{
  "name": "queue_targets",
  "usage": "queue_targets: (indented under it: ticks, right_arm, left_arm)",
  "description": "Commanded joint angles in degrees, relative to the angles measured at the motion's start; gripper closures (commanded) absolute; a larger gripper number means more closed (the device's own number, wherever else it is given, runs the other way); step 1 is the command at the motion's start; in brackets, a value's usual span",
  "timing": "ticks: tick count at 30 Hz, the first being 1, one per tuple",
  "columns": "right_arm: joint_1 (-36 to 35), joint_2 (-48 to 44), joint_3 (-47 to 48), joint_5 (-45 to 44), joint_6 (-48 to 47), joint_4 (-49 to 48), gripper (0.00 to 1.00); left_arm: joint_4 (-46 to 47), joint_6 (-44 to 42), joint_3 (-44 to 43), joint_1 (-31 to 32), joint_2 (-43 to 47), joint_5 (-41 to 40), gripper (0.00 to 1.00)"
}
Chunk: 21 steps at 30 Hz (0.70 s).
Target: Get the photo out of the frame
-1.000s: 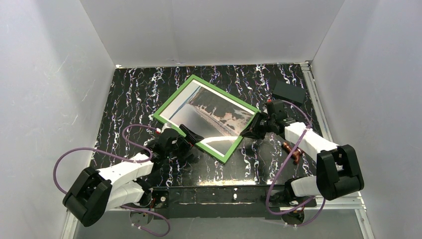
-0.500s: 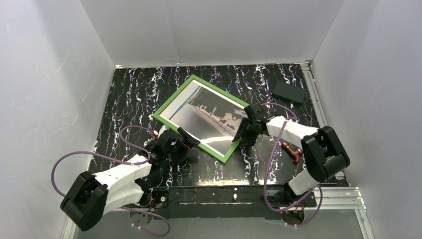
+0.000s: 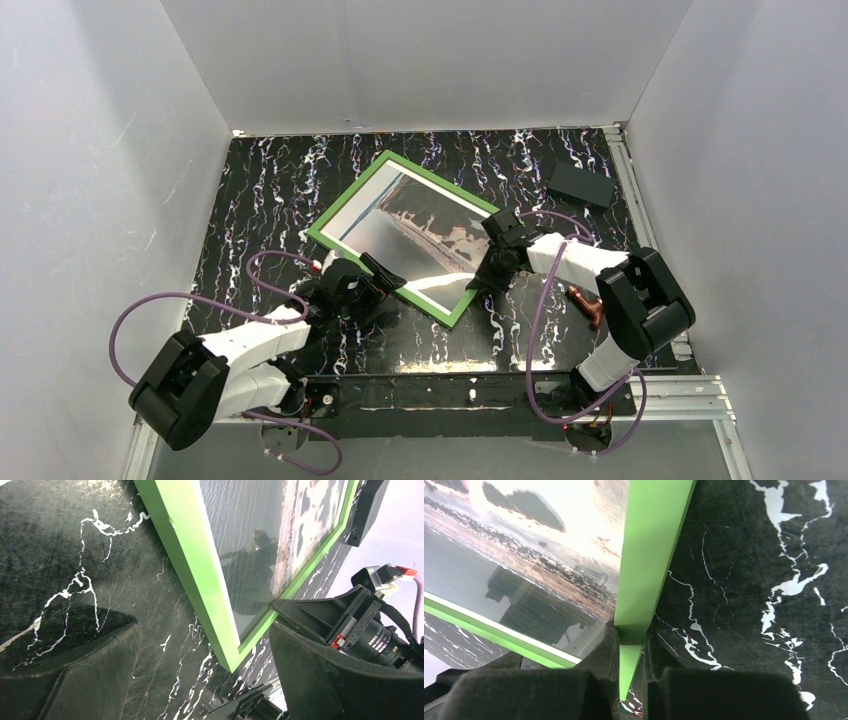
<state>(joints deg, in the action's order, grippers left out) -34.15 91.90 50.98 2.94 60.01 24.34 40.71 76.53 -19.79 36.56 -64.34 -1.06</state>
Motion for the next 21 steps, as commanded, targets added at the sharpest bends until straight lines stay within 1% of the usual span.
queue_targets:
  ticks: [1, 5, 8, 11, 15, 17, 21]
  right_arm:
    - [-0.44, -5.44, 0.13, 3.12, 0.83, -1.13, 0.99]
    - [-0.16, -9.00, 0.23, 9.31, 2.81, -3.74, 0.99]
    - [0.32, -9.98, -1.29, 14.16, 4.95, -7.85, 0.99]
    - [0.41, -10.16, -2.95, 17.19, 6.57, -11.36, 0.99]
    - [0.44, -10.16, -5.10, 18.85, 7.83, -14.30, 0.99]
    - [0.40, -10.29, -5.70, 18.88, 8.02, -14.71, 0.99]
    - [0.41, -10.77, -7.27, 19.24, 9.09, -16.37, 0.99]
  left_arm:
    - [0.82, 0.03, 0.88, 0.11, -0.28, -0.27, 0.00]
    - [4.75, 0.80, 2.80, 0.09, 0.50, 0.23, 0.00]
    - [6.27, 0.49, 3.09, 0.08, 0.57, 1.06, 0.00]
    - [12.22, 1.04, 4.73, 0.04, -0.55, 2.63, 0.00]
    - [20.56, 3.31, 6.44, 0.01, -3.42, 3.16, 0.13]
    - [24.88, 4.43, 7.16, -0.09, -4.92, 3.28, 0.24]
    - [28.88, 6.41, 8.50, -0.07, -5.59, 2.08, 0.39]
